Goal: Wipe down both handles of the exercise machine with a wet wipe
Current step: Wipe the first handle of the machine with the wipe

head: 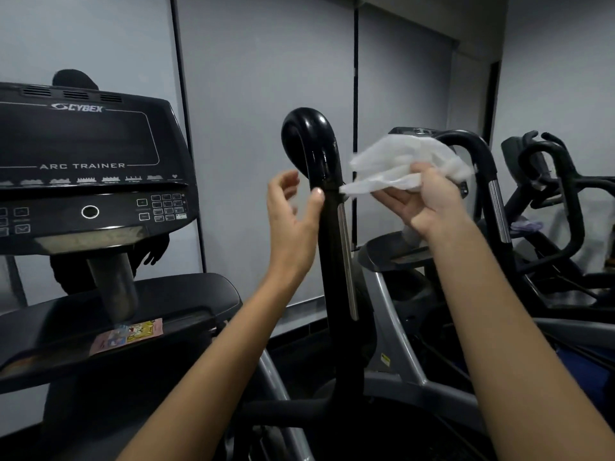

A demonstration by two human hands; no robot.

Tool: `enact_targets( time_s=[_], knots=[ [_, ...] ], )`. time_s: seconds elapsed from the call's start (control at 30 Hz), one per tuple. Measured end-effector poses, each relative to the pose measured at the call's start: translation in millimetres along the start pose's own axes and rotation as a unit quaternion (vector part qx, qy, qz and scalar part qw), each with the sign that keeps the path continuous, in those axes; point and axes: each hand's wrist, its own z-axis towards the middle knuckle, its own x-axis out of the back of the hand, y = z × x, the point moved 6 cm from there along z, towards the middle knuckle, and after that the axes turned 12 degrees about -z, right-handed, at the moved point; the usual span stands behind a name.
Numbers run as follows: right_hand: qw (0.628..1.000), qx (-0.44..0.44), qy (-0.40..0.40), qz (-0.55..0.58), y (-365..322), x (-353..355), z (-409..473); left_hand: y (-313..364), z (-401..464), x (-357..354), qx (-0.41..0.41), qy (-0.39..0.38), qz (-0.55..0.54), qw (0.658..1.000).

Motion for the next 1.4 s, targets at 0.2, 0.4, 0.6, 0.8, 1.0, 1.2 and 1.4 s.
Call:
enact_targets(
  time_s=[0.2,0.4,0.6,0.8,1.0,1.2,1.4],
  knots=[
    [0.987,-0.011,0.093,-0.131,11,6,35,-49,-16,-27,0.165,-0.058,-0.067,0.982],
    [0.976,-0.108,-0.153,-0.107,40,-98,38,-46,-17,-29,0.123,-0.014,-0.123,0.985],
    [0.969,-0.067,-0.236,0.007,25,-113,54,-48,-17,-30,0.108,-0.015,-0.131,0.985],
    [0.963,0.003,-0.269,0.021,18,-107,41,-46,-17,-30,0.111,-0.019,-0.117,0.987],
    [0.965,0.05,-0.253,-0.046,29,-88,24,-47,-17,-27,0.108,-0.035,-0.115,0.987],
    [0.962,0.106,-0.193,-0.161,29,-39,1,-48,-19,-28,0.127,-0.052,-0.112,0.984],
    [0.915,0.059,-0.34,-0.209,-5,-59,-5,-50,-18,-28,0.154,-0.05,-0.097,0.982]
  ],
)
